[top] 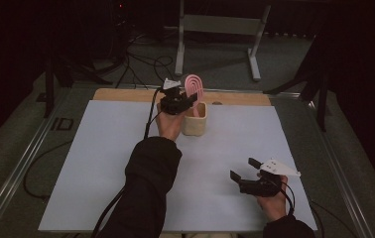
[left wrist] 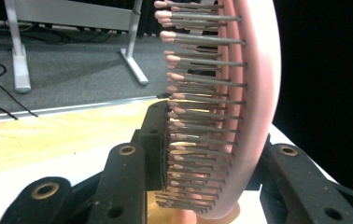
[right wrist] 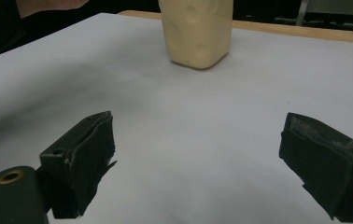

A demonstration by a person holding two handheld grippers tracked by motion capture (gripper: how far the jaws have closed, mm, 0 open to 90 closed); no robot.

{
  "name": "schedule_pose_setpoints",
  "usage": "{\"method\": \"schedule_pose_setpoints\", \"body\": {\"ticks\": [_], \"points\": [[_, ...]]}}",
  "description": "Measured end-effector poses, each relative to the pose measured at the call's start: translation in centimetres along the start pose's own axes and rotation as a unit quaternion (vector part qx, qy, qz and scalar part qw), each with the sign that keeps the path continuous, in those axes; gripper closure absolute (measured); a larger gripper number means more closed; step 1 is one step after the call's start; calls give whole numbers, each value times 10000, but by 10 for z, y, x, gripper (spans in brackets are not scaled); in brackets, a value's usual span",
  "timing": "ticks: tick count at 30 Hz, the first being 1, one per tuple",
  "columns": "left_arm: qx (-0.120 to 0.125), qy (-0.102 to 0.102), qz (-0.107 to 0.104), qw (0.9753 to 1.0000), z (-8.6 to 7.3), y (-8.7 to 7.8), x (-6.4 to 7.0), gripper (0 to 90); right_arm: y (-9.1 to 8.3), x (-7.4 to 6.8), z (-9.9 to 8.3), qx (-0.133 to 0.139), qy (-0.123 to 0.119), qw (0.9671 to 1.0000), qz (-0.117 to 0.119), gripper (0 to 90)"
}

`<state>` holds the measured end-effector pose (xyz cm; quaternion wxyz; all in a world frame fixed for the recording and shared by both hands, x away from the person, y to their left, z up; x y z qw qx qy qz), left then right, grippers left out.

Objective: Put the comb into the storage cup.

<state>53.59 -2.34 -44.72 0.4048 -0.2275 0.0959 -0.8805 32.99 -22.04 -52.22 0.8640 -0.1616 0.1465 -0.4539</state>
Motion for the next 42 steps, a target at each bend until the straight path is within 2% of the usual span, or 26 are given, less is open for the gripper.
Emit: {"method": "schedule_pose_setpoints", "body": {"ticks": [7,15,19,20,23,31,33,37,42], "points": [[-74,-140,-18,9999,-11,3,-5,639,1,0,-1,-15,-6,10000,0,102],[-136,-94,-33,9999,-14,4,-4,635,1,0,-1,-13,5,10000,4,101],[-152,-133,-38,9998,-14,4,-5,625,1,0,-1,-18,-4,10000,3,101],[-177,-127,-94,9997,-15,4,-5,625,1,0,-1,-16,-4,10000,0,101],[-249,-96,-55,9996,-15,4,-5,544,1,0,-1,-19,5,10000,2,102],[-409,-97,93,9991,-20,5,-11,408,2,0,-2,-36,13,10000,6,101],[-439,-59,177,9989,-21,5,-11,358,2,0,-2,-36,11,10000,1,102],[-498,-132,310,9982,-23,6,-14,216,2,0,-2,-31,13,10000,7,101],[-580,-64,438,9973,-24,6,-18,128,2,0,-2,-34,12,10000,4,101]]}}
Point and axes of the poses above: each handheld gripper's, and its own axes: y roughly forward along the jaws, z roughly out of its top, x roughly to its right, the point moved 9 cm from there along y, roughly forward along the jaws, and after that the axes turned 3 degrees about -z, right-handed, at the moved point
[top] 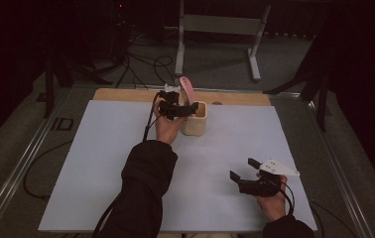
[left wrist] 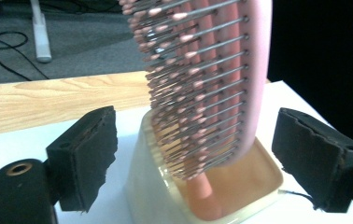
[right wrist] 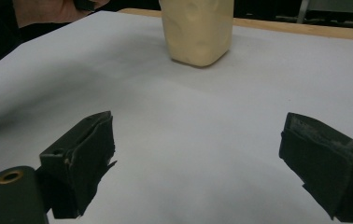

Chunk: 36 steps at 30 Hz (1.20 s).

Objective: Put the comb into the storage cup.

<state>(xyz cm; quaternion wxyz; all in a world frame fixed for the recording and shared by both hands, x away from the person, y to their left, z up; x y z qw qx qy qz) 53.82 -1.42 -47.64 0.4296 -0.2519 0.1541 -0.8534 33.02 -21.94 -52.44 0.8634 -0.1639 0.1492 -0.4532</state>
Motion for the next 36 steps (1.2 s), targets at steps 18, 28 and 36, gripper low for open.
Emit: {"method": "schedule_pose_setpoints", "body": {"ticks": [18,28,36], "points": [[-91,137,53,9999,1,-12,-6,0,1,-1,0,-17,-11,10000,15,101],[14,507,100,9987,7,-27,-5,0,1,-1,-1,-15,-4,10000,19,101],[39,728,69,9973,11,-39,-2,0,1,-1,-1,-27,-8,10000,14,100]]}}
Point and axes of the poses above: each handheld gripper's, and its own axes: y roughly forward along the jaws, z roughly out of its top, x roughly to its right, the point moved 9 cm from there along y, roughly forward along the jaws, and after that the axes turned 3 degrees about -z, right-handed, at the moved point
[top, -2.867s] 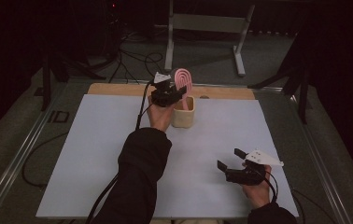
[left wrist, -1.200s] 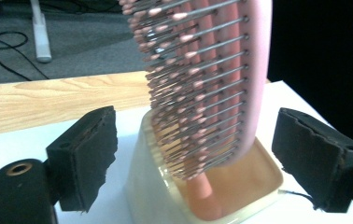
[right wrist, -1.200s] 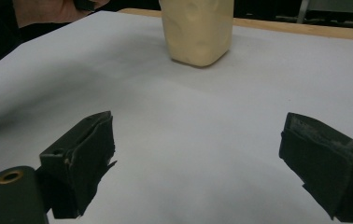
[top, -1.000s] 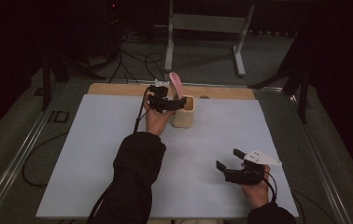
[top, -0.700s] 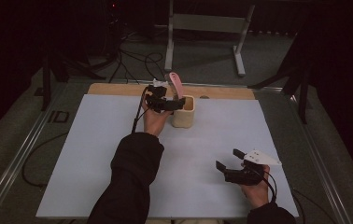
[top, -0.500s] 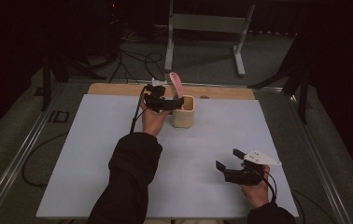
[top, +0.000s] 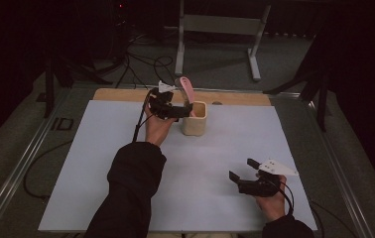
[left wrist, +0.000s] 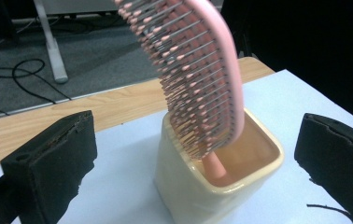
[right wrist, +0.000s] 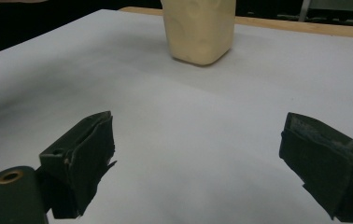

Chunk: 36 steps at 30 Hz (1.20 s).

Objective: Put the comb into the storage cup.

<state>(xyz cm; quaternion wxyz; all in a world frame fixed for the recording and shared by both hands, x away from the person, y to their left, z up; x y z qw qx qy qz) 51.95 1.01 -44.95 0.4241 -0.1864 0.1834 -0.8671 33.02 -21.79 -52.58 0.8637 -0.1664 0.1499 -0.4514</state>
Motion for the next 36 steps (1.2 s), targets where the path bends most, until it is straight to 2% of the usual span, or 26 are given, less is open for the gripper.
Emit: {"method": "schedule_pose_setpoints", "body": {"ticks": [5,10,16,20,26,31,36], "points": [[-28,49,-53,10000,3,-12,-1,0,0,0,0,-3,2,10000,9,100],[6,222,14,9998,5,-25,-3,0,0,0,0,13,17,10000,5,100],[73,346,-5,9994,1,-41,-4,0,0,-1,1,21,9,10000,5,100],[82,397,-75,9992,-4,-52,-6,0,0,-1,1,12,4,10000,-1,100],[199,348,-140,9991,-14,-68,-9,0,0,-1,1,18,3,10000,-8,100],[229,369,-118,9990,-30,-86,-15,0,0,-1,1,24,10,10000,-17,100],[264,472,-127,9985,-47,-106,-20,0,0,-1,1,29,1,10000,-30,100]]}}
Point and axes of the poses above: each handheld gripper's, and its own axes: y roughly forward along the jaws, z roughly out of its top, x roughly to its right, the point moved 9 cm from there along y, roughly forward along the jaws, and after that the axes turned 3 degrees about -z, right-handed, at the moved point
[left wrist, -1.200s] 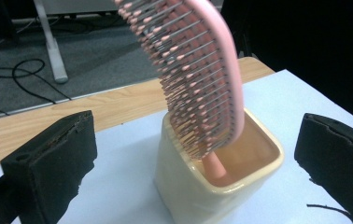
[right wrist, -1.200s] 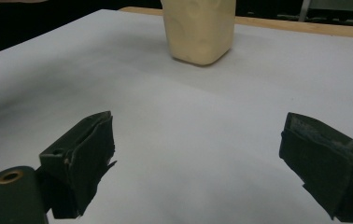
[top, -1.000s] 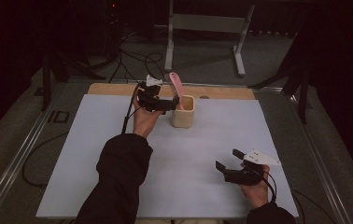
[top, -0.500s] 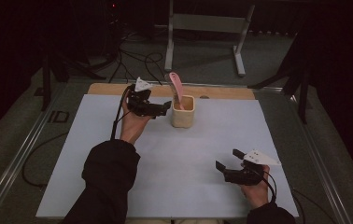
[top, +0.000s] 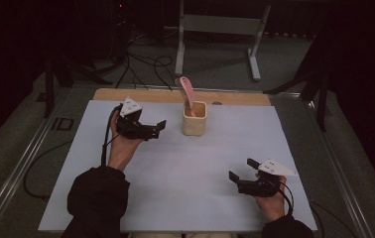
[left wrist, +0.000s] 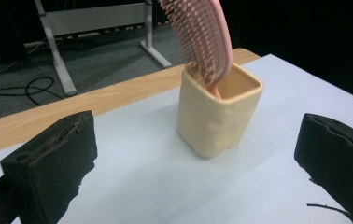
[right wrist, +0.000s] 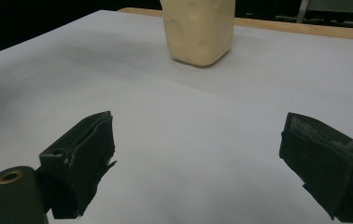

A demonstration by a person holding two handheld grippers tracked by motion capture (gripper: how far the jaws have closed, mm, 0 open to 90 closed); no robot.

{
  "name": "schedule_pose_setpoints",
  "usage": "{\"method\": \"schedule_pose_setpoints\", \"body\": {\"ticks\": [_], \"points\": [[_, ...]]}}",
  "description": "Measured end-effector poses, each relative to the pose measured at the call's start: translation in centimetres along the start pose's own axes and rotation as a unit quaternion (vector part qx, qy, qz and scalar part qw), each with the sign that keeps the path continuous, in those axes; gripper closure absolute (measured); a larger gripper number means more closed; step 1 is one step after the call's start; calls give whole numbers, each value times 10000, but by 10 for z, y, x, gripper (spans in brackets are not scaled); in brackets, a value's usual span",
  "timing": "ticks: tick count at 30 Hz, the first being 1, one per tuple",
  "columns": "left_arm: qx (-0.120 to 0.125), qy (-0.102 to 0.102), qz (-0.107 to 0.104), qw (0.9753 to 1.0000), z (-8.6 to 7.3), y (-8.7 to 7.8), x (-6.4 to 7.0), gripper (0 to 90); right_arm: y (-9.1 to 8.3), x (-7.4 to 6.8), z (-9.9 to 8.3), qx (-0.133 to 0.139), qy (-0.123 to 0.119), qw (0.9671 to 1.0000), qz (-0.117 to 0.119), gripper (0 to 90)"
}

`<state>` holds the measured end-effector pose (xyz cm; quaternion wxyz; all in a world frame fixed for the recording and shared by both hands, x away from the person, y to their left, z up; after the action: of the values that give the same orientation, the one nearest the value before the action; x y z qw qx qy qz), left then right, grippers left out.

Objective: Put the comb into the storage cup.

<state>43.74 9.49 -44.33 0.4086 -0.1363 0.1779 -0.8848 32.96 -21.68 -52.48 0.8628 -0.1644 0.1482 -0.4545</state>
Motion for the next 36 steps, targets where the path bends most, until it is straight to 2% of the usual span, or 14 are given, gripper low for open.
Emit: {"method": "schedule_pose_setpoints", "body": {"ticks": [4,7,9,15,19,20,24,29,36], "points": [[-5,102,73,9999,-20,-18,-7,0,-1,1,0,16,0,10000,-32,100],[139,8,61,9999,-36,-36,-12,0,-2,1,0,38,28,10000,-39,100],[119,-76,65,9999,-48,-46,-15,0,-2,1,0,46,14,10000,-44,100],[109,-182,116,9997,-80,-65,-20,0,-2,1,-1,47,2,10000,-62,100],[65,-140,170,9997,-92,-71,-20,0,-3,1,-2,64,-5,9999,-78,100],[61,-143,146,9998,-100,-76,-19,0,-4,1,-2,77,-7,9999,-77,100],[141,-138,202,9996,-109,-85,-19,0,-7,3,-1,151,33,9998,-93,97],[117,46,308,9994,-118,-94,-20,0,-11,6,0,251,-1,9996,-149,96],[281,-12,409,9988,-126,-111,-27,0,-16,10,-3,344,-32,9991,-241,94]]}}
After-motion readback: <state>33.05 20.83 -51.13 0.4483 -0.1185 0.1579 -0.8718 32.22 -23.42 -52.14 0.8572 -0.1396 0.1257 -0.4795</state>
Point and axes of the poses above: each handheld gripper's, and its own axes: y roughly forward along the jaws, z roughly out of its top, x roughly to its right, the point moved 9 cm from there along y, roughly forward along the jaws, and after that the axes turned 3 degrees about -z, right-handed, at the moved point
